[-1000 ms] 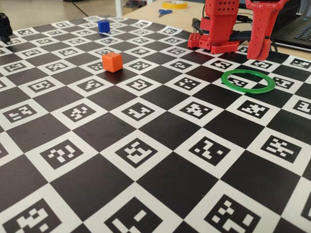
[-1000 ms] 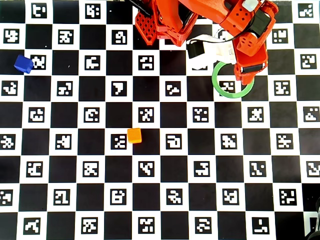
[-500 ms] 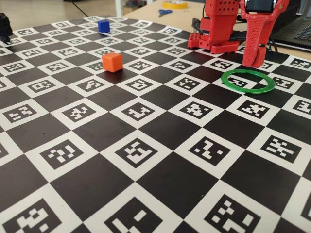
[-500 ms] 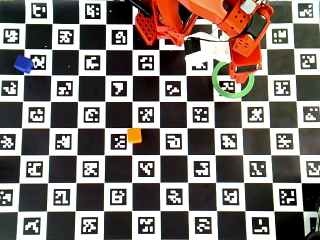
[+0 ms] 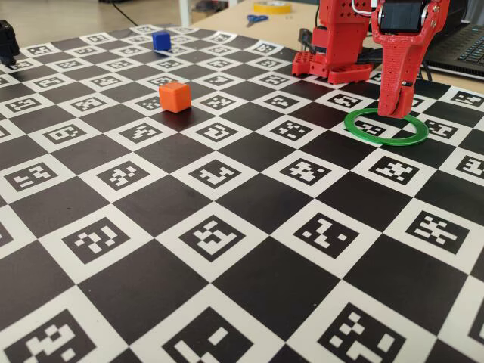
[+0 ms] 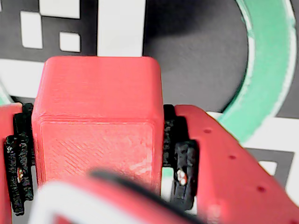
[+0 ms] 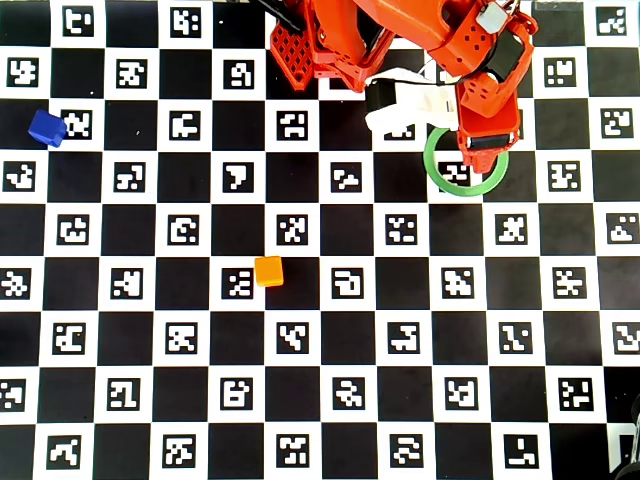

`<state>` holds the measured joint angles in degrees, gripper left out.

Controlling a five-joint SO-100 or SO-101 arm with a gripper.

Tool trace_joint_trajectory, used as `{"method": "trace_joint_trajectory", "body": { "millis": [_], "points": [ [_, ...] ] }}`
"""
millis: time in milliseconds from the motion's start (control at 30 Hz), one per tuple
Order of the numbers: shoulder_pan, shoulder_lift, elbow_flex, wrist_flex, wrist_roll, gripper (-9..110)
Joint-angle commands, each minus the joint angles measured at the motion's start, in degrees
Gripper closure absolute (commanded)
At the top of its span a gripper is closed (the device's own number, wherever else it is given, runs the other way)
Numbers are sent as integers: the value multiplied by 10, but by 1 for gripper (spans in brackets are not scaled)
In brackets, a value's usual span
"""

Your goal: Grab the red cube then put it in the green circle then put the blue cube on top and finally the orange cube on top

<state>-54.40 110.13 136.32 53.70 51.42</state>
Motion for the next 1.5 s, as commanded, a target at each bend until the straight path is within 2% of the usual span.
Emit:
{"method": "trace_joint_trajectory", "body": {
  "millis": [0, 833, 1100, 1300, 1467],
  "points": [
    [4, -4, -7, -9, -2, 97],
    [2, -45, 0, -22, -1, 96],
    [0, -44, 1, -14, 11, 85],
    [-4, -40, 1, -11, 18, 69],
    [-4, -38, 1, -9, 20, 63]
  ]
}}
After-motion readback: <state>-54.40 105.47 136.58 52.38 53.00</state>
